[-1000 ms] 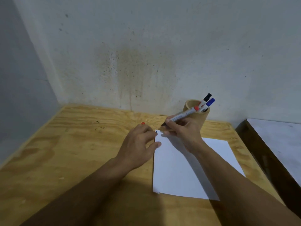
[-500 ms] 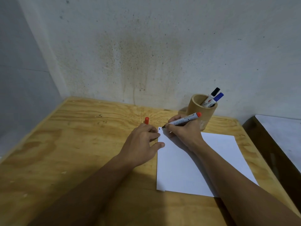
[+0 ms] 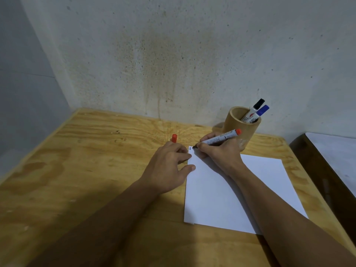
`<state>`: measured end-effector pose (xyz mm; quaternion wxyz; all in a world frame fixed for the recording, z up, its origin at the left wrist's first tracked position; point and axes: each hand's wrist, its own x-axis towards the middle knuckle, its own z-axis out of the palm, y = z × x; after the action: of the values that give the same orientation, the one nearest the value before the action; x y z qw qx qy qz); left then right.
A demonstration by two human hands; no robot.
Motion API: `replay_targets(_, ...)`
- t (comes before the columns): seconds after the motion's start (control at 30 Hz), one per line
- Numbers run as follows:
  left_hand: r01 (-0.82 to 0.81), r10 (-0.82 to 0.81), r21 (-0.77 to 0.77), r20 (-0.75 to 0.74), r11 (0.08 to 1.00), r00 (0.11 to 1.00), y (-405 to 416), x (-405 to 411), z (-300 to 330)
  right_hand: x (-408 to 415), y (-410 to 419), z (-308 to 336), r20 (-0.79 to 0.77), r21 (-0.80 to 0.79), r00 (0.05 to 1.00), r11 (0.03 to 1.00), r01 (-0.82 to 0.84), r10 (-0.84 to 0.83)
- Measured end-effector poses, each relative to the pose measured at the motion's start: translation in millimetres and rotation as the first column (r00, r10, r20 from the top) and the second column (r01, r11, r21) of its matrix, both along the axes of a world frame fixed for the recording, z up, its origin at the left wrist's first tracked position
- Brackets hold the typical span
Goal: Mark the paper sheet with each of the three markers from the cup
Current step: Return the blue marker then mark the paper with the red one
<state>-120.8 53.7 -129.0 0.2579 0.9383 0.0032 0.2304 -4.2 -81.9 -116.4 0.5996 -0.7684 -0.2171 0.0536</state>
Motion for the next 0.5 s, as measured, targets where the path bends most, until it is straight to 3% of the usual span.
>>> replay_targets(0.5, -0.014, 0.014, 0.009, -0.006, 1.0, 1.0, 0.0, -0.3, 0.2, 0.2, -0.4, -2.3, 0.022, -0.019, 1.0, 1.0, -0.011, 0.012)
